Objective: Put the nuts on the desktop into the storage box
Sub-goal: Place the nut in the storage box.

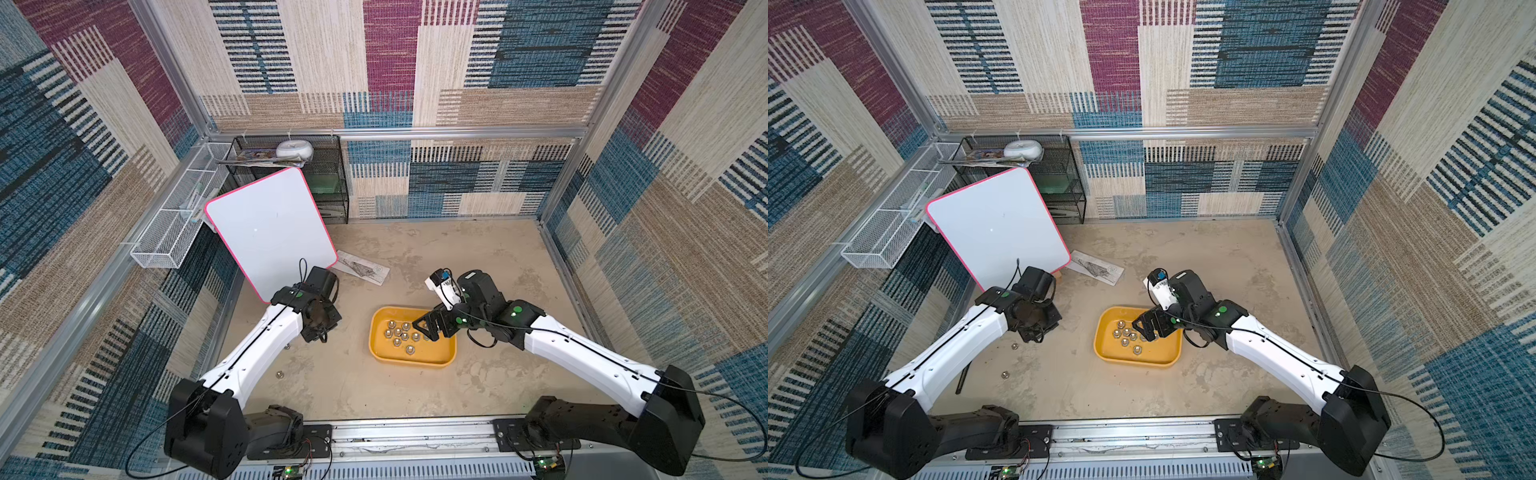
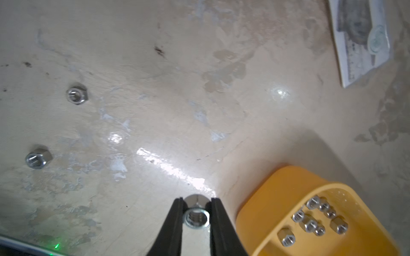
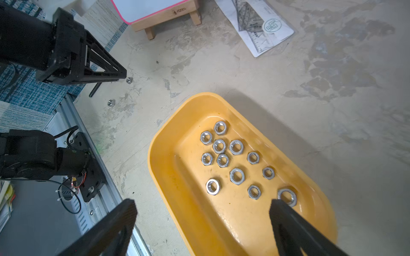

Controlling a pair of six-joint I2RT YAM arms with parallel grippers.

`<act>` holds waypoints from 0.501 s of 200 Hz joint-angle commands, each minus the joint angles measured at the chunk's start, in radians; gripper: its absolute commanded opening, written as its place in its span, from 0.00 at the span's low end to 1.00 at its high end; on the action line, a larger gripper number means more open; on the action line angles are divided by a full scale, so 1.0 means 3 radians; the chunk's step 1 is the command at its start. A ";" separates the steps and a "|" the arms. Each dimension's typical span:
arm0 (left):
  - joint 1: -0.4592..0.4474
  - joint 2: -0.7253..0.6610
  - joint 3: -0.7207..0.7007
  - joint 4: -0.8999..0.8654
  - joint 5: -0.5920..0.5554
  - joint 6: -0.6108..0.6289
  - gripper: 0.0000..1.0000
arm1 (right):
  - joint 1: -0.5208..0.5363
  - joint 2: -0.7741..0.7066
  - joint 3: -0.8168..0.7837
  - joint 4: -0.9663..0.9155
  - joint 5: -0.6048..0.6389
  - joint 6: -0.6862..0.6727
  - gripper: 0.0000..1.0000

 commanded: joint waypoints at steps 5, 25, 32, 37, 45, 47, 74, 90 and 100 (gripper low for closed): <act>-0.0376 0.0325 0.0352 -0.0057 -0.0100 -0.0143 0.24 | 0.0003 -0.0195 -0.0116 -0.0007 0.0258 0.0147 0.99; -0.0683 0.0672 0.0702 -0.0055 -0.0139 -0.0134 0.24 | -0.0002 -0.0334 -0.0191 -0.0019 0.0398 0.0198 0.99; -0.0772 0.0803 0.0829 -0.0058 -0.0126 -0.0125 0.23 | -0.0002 -0.0371 -0.0203 -0.0043 0.0430 0.0213 0.99; -0.0829 0.0895 0.0910 -0.0058 -0.0112 -0.0114 0.23 | -0.0002 -0.0396 -0.0208 -0.0063 0.0448 0.0223 0.99; -0.0925 0.1043 0.1050 -0.0056 -0.0083 -0.0101 0.23 | -0.0007 -0.0432 -0.0221 -0.0092 0.0479 0.0253 0.99; -0.0949 0.1078 0.1082 -0.0055 -0.0075 -0.0098 0.23 | -0.0007 -0.0442 -0.0223 -0.0095 0.0487 0.0262 0.99; -0.1192 0.1491 0.1454 -0.0055 0.0022 -0.0060 0.23 | -0.0004 -0.0597 -0.0286 -0.0204 0.0541 0.0452 0.99; -0.1289 0.1673 0.1612 -0.0054 0.0074 -0.0037 0.23 | -0.0006 -0.0746 -0.0352 -0.0261 0.0544 0.0606 0.99; -0.1328 0.1777 0.1692 -0.0054 0.0123 -0.0020 0.23 | -0.0007 -0.0860 -0.0406 -0.0314 0.0614 0.0715 0.99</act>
